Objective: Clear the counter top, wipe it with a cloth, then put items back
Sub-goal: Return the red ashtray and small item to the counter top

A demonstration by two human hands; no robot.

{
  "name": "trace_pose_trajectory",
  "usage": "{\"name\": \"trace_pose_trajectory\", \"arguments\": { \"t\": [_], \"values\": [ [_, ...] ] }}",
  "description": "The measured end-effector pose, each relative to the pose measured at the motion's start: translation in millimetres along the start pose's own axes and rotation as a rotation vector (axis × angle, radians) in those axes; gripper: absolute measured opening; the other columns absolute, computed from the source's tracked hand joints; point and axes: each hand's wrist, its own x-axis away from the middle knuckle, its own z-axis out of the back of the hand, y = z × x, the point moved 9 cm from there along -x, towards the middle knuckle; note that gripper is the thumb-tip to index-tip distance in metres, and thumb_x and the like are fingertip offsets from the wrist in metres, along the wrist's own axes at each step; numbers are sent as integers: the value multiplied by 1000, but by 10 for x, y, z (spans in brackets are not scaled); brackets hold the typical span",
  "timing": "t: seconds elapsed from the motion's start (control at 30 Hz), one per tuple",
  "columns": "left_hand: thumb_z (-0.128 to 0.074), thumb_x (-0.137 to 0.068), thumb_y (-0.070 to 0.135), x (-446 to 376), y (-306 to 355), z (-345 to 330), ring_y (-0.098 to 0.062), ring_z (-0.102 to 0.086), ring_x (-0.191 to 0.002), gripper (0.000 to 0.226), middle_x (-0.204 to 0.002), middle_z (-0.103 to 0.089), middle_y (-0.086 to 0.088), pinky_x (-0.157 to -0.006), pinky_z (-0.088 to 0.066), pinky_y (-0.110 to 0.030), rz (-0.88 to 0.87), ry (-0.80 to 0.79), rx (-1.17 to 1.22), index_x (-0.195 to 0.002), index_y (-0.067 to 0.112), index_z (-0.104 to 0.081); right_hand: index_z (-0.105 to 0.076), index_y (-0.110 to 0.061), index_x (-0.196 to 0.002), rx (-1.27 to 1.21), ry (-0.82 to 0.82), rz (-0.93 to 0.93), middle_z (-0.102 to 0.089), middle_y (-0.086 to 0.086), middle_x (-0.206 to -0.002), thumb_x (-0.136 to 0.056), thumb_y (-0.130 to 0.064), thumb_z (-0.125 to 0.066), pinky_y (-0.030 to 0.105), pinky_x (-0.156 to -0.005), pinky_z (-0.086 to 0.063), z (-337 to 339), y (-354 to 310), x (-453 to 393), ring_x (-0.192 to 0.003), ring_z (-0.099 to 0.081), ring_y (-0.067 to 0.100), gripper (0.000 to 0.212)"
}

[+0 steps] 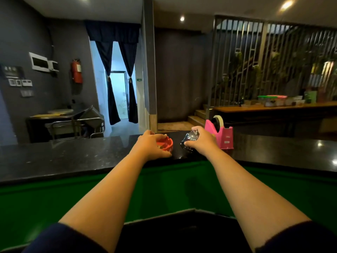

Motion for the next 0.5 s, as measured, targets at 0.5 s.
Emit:
{"name": "trace_pose_trajectory", "arguments": {
  "t": [0.5],
  "values": [
    [-77, -69, 52, -855, -42, -450, -30, -41, -127, 87, -140, -38, -8, -104, -40, -42, 68, -48, -26, -144, 31, -38, -36, -24, -143, 81, -4, -38, -48, 9, -139, -78, -45, -75, 37, -96, -42, -289, 321, -559, -129, -42, 31, 78]
  ]
}}
